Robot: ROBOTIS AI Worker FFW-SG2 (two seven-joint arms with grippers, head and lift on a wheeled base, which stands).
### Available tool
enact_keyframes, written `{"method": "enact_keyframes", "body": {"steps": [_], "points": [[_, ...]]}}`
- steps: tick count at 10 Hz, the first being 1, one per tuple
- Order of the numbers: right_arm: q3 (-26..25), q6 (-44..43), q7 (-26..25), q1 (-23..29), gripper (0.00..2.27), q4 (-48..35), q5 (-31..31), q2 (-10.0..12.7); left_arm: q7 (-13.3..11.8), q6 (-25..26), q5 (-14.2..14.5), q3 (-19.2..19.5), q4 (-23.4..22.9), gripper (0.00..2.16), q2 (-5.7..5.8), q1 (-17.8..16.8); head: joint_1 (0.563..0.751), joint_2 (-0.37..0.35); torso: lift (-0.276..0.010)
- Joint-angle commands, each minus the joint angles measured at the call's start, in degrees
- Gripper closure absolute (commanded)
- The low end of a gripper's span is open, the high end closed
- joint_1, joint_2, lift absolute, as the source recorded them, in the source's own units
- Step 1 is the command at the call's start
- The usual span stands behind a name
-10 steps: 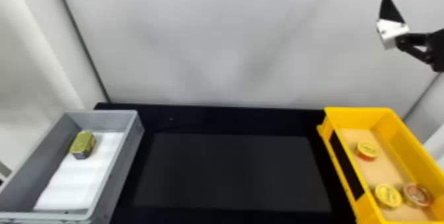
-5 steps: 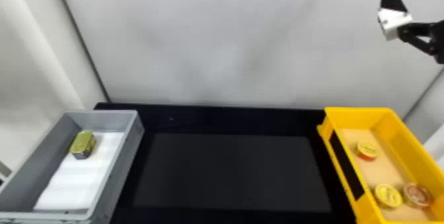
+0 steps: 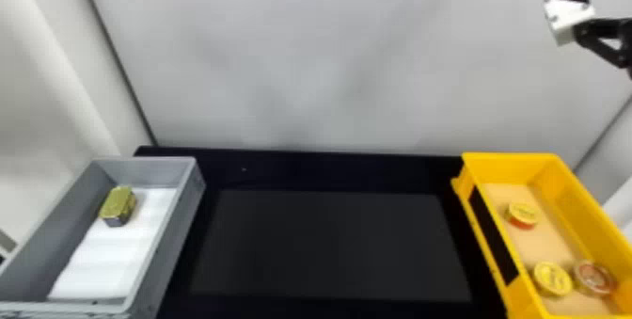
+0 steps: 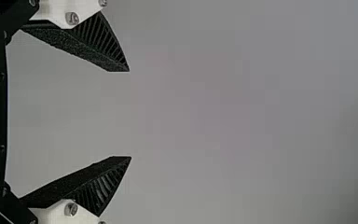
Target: Pick up the round yellow can and place it in the yellow rectangular box
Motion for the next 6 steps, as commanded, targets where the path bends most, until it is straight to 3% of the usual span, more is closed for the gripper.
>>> {"method": "enact_keyframes", "body": {"steps": [1, 6], "points": [[0.7, 2.6, 0.3, -0.3, 0.16, -1.2, 1.1, 0.0, 0.0, -0.1, 0.0, -0.1, 0.1, 0.0, -0.15, 0.0, 0.686, 0.014, -0.056], [1.9, 10.4, 0.5, -1.3, 0.28, -4.0, 1.9, -0.6, 0.0, -0.2, 0.1, 0.1, 0.0, 0.0, -0.15, 0.0, 0.686, 0.014, -0.056]]}}
